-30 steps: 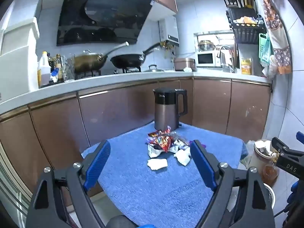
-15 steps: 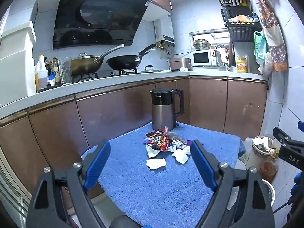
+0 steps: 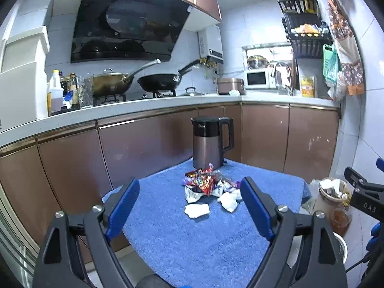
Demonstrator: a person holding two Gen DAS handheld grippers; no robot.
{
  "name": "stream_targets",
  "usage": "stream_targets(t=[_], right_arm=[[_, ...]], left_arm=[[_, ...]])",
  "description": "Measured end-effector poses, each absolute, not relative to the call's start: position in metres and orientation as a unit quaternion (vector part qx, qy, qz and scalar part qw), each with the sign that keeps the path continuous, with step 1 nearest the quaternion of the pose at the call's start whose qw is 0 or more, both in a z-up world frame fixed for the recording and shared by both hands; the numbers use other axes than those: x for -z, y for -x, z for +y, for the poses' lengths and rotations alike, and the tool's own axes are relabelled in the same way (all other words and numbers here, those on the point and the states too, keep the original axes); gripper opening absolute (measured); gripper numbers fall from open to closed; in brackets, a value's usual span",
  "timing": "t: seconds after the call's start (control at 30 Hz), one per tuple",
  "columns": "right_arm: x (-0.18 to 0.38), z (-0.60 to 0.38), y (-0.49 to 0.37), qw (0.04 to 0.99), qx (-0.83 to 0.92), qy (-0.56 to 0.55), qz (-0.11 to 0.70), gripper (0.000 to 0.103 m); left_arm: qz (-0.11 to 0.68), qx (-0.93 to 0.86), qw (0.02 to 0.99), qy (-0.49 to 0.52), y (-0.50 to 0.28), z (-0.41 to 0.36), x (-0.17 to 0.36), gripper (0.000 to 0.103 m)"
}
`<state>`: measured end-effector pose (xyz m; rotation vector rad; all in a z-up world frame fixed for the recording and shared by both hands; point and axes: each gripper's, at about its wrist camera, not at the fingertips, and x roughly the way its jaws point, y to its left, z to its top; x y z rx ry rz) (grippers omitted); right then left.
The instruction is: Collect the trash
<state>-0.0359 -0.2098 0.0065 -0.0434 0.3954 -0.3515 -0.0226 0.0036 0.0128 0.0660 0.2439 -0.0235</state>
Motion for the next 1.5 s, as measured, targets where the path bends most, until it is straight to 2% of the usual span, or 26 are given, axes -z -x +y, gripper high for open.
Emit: stream_targets(t=[0.4, 0.8, 1.0, 1.17, 1.27, 1.4, 1.5], right_arm=[[0.01, -0.207, 0.022, 0.96, 0.178, 0.026, 0.214, 0.103], [0.017, -0.223, 0.002, 0.961, 0.17, -0.005, 0.218, 0.103], [0.031, -0.23, -0.02, 0.963, 0.134, -0.025, 0.233, 0.103], [0.054, -0.233, -0.053, 0.957, 0.096, -0.043, 0.271, 0.103], [0.071, -0.232, -0.075, 0.951, 0.066, -0.052, 0.298, 0.098], [0.088, -0.224, -0.108, 0.943, 0.029, -0.053, 0.327, 0.08], [0.099, -0.218, -0.134, 0.937, 0.0, -0.052, 0.345, 0.076]], left_arm=[[0.145, 0.02, 0.988, -0.041, 0.002, -0.003, -0.001, 0.085], [0.164, 0.012, 0.986, -0.004, -0.03, 0.023, 0.005, 0.086], [0.214, 0.01, 0.977, -0.008, -0.064, 0.036, 0.03, 0.086], [0.294, 0.04, 0.955, -0.008, -0.108, 0.039, 0.068, 0.085], [0.332, 0.061, 0.941, -0.016, -0.132, 0.034, 0.089, 0.085], [0.367, 0.092, 0.925, -0.031, -0.164, 0.023, 0.112, 0.084], [0.388, 0.122, 0.912, -0.048, -0.188, 0.01, 0.127, 0.084]])
